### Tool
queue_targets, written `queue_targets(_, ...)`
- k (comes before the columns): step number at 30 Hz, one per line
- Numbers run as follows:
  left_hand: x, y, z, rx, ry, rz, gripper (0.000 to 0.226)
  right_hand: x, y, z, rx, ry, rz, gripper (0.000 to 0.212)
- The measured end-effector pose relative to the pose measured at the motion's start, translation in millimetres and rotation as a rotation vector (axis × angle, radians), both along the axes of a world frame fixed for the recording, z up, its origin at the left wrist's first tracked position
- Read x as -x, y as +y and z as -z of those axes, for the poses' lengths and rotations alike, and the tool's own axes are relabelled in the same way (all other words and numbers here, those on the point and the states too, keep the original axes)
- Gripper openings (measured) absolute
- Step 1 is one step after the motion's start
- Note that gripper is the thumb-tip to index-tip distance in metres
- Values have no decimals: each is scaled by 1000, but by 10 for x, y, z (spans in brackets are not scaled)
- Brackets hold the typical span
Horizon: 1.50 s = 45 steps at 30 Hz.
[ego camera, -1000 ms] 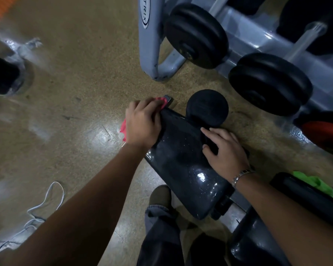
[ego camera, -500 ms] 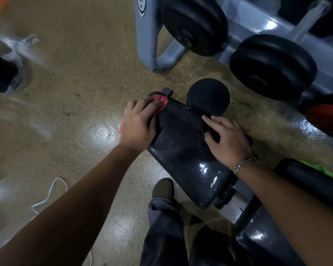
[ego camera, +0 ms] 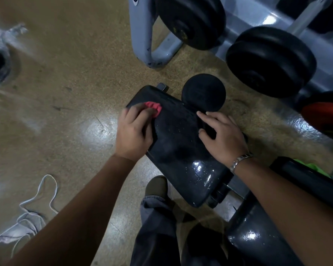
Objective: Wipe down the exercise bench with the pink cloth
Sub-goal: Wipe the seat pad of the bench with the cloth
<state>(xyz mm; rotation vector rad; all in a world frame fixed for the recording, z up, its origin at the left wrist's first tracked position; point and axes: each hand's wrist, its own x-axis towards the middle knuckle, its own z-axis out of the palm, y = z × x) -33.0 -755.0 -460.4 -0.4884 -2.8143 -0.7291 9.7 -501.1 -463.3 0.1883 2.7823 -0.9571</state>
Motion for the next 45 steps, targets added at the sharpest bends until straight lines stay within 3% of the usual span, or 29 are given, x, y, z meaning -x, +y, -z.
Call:
queue_targets(3,-133,138,37,-47,-11,-108,27,-13,-13,26,6,10,19,48)
queue_targets(9,-231,-111,94,1,16,66,24,-14,0,42,-8,11,9,48)
queue_targets(13,-301,57,74,-53,-20,-49,28,-29,-9,60,-19,27,19,47)
queue_targets(18,-480,-302,125,28,-42,129,29,-30,-12,49,-8,21,12,47)
queue_targets(25,-412,45,62,-148,-57,-248,24,-50,-32,63,10,52,29,46)
queue_targets(31,-471,-154,40,-58,-56,-86,22,-56,-11,59,24,52,13,47)
queue_targets(36,-224,128,-83,-114,-85,-304,31,-67,-35,71,43,76,40,47)
queue_targets(41,-411,-138,-19,44,-84,27,30,-76,-3,57,60,42,25,47)
queue_targets(45,-36,-41,-86,40,-49,-88,30,-134,74,35,207,3,75,45)
